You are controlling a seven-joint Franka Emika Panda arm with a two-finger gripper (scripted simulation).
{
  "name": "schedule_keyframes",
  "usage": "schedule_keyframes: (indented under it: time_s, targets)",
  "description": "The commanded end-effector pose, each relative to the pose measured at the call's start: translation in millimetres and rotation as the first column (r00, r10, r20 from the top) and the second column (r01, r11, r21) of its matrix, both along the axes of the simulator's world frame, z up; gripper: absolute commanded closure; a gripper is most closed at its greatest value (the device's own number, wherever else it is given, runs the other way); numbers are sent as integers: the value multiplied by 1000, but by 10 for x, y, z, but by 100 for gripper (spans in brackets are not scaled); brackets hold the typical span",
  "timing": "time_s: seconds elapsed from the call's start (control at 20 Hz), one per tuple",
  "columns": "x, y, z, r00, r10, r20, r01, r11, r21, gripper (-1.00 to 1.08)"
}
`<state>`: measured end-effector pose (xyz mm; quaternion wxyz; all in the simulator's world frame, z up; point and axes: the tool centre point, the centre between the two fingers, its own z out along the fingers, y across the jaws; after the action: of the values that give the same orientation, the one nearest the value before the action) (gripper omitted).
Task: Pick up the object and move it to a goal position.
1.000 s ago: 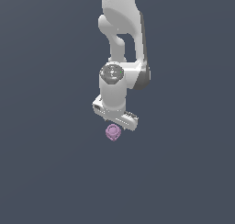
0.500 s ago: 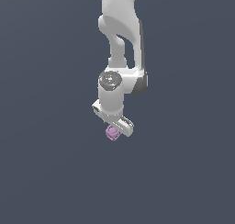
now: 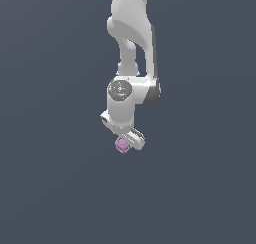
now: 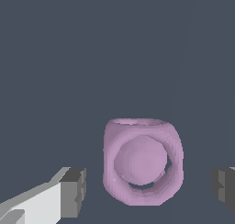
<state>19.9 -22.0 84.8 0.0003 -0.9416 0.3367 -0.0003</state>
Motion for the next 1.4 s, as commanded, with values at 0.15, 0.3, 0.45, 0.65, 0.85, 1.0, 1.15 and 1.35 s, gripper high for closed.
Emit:
schedule_keyframes:
  time_s: [0.15,0.3,0.45,0.65,0.85,1.0,1.15,1.35]
  targets:
    - [-12,0,-255,1000,-2,-1,2,1000,0,-92]
    - [-14,-2,-387,1000,-4,-1,4,1000,0,-92]
    - [-7,-3,-447,1000,-4,-1,4,1000,0,-92]
    - [-2,-4,-452,1000,-4,-1,4,1000,0,108]
    - [-2,-4,-452,1000,-4,-1,4,1000,0,108]
    - [-2,-4,-452,1000,-4,-1,4,1000,0,108]
    - [2,7,-441,1000,-3,1,3,1000,0,108]
    - [-16,39,-389,1000,-3,1,3,1000,0,108]
